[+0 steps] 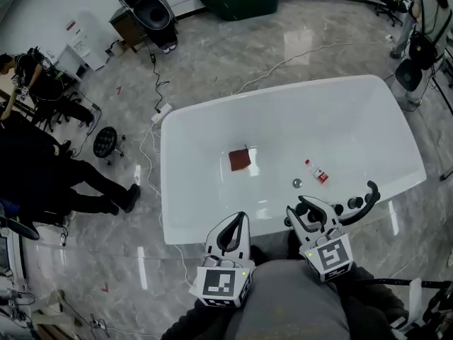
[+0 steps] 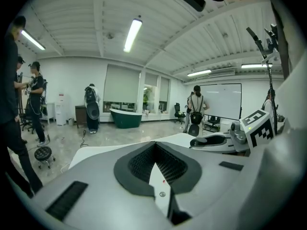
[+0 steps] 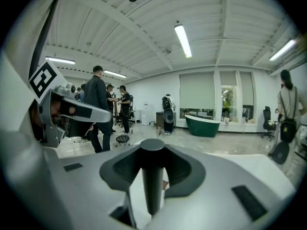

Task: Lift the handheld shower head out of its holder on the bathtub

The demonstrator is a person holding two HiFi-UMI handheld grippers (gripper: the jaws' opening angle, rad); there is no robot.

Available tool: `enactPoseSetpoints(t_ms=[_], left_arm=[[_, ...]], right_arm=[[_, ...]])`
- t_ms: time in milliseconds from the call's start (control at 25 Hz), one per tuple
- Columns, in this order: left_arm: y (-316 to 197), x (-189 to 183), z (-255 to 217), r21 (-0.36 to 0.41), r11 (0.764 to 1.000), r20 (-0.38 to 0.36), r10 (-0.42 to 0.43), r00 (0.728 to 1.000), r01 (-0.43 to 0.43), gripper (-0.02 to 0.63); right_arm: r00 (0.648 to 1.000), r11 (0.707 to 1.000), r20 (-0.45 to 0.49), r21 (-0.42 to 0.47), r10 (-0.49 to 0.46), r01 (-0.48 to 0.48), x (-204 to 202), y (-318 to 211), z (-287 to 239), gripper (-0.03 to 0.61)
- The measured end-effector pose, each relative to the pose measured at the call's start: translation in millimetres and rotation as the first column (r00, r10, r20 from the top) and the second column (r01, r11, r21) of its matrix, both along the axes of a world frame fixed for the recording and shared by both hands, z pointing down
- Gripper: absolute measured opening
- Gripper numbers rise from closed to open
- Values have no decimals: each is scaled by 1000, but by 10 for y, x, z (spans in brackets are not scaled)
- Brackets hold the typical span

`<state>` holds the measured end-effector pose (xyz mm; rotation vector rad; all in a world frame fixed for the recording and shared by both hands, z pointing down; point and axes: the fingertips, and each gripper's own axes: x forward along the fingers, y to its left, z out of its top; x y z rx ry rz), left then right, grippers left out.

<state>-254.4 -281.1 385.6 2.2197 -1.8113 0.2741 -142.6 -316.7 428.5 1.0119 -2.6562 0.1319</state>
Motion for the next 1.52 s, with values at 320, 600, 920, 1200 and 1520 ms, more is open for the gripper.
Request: enactPoseSetpoints(t_ms=[320, 600, 920, 1200, 1520], left_arm=[[13, 149, -19, 23, 999, 7, 25, 1000, -25, 3], [-7, 210, -51, 5, 999, 10, 37, 999, -37, 3], [-108, 254, -365, 69, 996, 14, 55, 998, -56, 3], [-91, 233, -653, 143, 988, 9, 61, 998, -62, 3], [-97, 122, -756, 171, 984, 11, 47, 999, -48, 3]], right_arm=[[1000, 1000, -4, -12, -21, 21, 59, 17, 2, 138], [1000, 999, -5, -29, -19, 19, 94, 5, -18, 138], [999, 1000, 42, 5, -19, 19, 63, -100, -462, 138], [987, 995, 155, 94, -46, 32, -30, -37, -1154, 138], [957, 975, 269, 219, -107, 47, -96, 56, -1864, 138]])
